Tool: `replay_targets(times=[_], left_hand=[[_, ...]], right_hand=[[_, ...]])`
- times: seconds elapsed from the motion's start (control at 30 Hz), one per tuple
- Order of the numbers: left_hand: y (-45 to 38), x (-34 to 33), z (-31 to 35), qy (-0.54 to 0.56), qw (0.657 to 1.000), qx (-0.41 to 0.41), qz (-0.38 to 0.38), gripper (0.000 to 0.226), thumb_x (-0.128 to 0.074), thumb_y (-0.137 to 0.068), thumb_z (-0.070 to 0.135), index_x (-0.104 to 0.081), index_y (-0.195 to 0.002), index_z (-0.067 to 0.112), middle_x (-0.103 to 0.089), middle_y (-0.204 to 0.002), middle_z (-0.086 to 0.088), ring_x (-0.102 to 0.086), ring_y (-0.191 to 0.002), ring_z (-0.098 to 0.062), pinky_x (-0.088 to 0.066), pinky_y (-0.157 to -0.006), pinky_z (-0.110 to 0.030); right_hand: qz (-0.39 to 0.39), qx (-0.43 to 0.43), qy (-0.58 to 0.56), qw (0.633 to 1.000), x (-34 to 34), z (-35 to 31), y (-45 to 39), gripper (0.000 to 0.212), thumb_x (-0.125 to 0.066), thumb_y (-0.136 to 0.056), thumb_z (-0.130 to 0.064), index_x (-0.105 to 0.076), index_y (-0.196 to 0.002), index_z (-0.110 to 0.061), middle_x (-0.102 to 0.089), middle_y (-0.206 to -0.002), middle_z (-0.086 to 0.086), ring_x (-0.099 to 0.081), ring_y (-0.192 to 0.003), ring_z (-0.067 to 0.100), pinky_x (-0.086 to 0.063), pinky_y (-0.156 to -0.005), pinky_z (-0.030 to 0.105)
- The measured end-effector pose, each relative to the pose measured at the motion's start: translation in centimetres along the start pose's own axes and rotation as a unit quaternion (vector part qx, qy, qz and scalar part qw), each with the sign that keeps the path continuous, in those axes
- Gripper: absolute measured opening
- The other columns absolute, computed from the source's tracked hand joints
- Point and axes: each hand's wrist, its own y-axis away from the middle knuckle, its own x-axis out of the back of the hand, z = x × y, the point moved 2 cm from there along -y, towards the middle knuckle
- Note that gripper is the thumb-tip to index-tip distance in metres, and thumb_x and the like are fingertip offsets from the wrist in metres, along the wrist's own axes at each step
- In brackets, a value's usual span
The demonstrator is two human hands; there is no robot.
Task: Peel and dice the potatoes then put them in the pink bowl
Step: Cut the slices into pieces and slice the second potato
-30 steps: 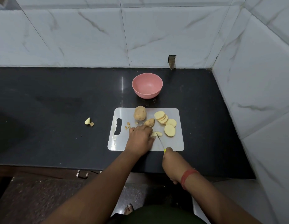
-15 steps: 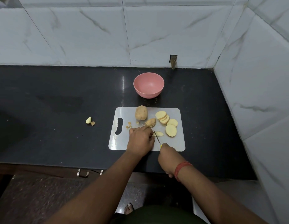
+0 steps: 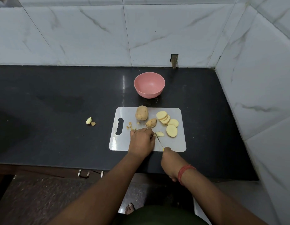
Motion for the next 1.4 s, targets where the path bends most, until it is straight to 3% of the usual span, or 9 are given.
replay_targets(times=[0.07,0.2,0.33,0.43,0.57,0.73,1.0,1.17,1.4], left_hand=[[-0.1,-0.1,-0.1,-0.001,1.0,0.001,0.001,0.015,-0.057,-0.096,0.033,-0.066,-0.092,0.022,-0.066,-0.091,0.006,-0.059,-0.09,-0.02,-0.034,-0.092,-0.04],[0.0,0.1,0.2,-0.029,0.999,-0.009,0.012,0.013,-0.055,-0.095,0.031,-0.063,-0.092,0.021,-0.065,-0.092,0.004,-0.058,-0.09,-0.022,-0.035,-0.088,-0.04],[0.5,0.2,0.6,-0.09,0.995,-0.008,0.049,0.024,-0.061,-0.085,0.021,-0.062,-0.109,0.019,-0.06,-0.097,-0.001,-0.053,-0.089,-0.026,-0.035,-0.08,-0.041],[0.4,0.0,1.6,-0.135,0.984,-0.08,0.085,0.031,-0.064,-0.077,0.014,-0.063,-0.109,0.018,-0.058,-0.102,-0.004,-0.05,-0.088,-0.026,-0.037,-0.075,-0.041],[-0.2,-0.7,3.2,-0.145,0.972,-0.169,0.078,0.015,-0.062,-0.087,0.025,-0.064,-0.101,0.02,-0.061,-0.105,-0.002,-0.051,-0.095,-0.026,-0.04,-0.081,-0.044],[-1.2,-0.8,2.9,-0.165,0.975,-0.141,0.054,0.009,-0.063,-0.09,0.027,-0.068,-0.091,0.02,-0.063,-0.101,-0.002,-0.052,-0.094,-0.027,-0.04,-0.083,-0.046],[-0.9,0.2,-2.2,-0.174,0.973,-0.114,0.098,0.01,-0.068,-0.084,0.014,-0.06,-0.09,0.016,-0.057,-0.097,-0.004,-0.05,-0.084,-0.029,-0.036,-0.079,-0.045],[-1.2,1.2,-1.9,-0.152,0.976,-0.098,0.12,0.016,-0.065,-0.09,0.025,-0.062,-0.102,0.015,-0.058,-0.102,-0.004,-0.049,-0.084,-0.027,-0.032,-0.077,-0.042],[-3.6,2.6,1.1,-0.184,0.98,-0.078,0.018,0.042,-0.047,-0.1,0.023,-0.048,-0.142,0.02,-0.055,-0.135,-0.001,-0.046,-0.118,-0.025,-0.033,-0.095,-0.039]], right_hand=[[-0.011,0.006,0.016,1.0,0.1,0.5,0.6,0.009,-0.039,-0.097,-0.011,-0.032,-0.103,-0.013,-0.034,-0.074,-0.001,-0.033,-0.059,0.01,-0.042,-0.071,0.027],[-0.027,0.02,0.002,0.999,0.6,1.4,2.3,0.004,-0.036,-0.098,-0.011,-0.034,-0.102,-0.013,-0.038,-0.072,-0.001,-0.038,-0.057,0.011,-0.036,-0.052,0.022],[0.043,0.008,-0.068,0.997,2.7,1.7,2.8,0.01,-0.031,-0.1,-0.018,-0.038,-0.101,-0.011,-0.049,-0.078,0.005,-0.045,-0.056,0.014,-0.039,-0.049,0.023],[0.075,0.001,-0.144,0.987,4.2,1.5,3.0,0.018,-0.03,-0.1,-0.022,-0.044,-0.101,-0.011,-0.06,-0.086,0.014,-0.052,-0.044,0.023,-0.042,-0.04,0.026],[0.093,0.006,-0.174,0.98,4.8,1.0,3.4,0.018,-0.031,-0.099,-0.024,-0.045,-0.102,-0.013,-0.059,-0.088,0.016,-0.052,-0.045,0.025,-0.043,-0.038,0.027],[0.093,0.012,-0.158,0.983,4.6,0.9,3.5,0.018,-0.031,-0.1,-0.024,-0.044,-0.107,-0.014,-0.058,-0.089,0.013,-0.053,-0.047,0.024,-0.042,-0.037,0.025],[0.081,0.011,-0.119,0.99,4.5,1.0,3.3,0.019,-0.03,-0.102,-0.025,-0.044,-0.108,-0.014,-0.059,-0.089,0.012,-0.053,-0.047,0.023,-0.046,-0.04,0.027],[0.074,0.02,-0.127,0.989,4.4,0.8,3.1,0.02,-0.03,-0.101,-0.025,-0.044,-0.109,-0.014,-0.057,-0.088,0.012,-0.051,-0.047,0.022,-0.043,-0.039,0.025],[0.069,0.026,-0.129,0.989,4.0,0.5,2.8,0.019,-0.031,-0.101,-0.028,-0.044,-0.109,-0.015,-0.057,-0.087,0.012,-0.051,-0.046,0.022,-0.046,-0.039,0.026]])
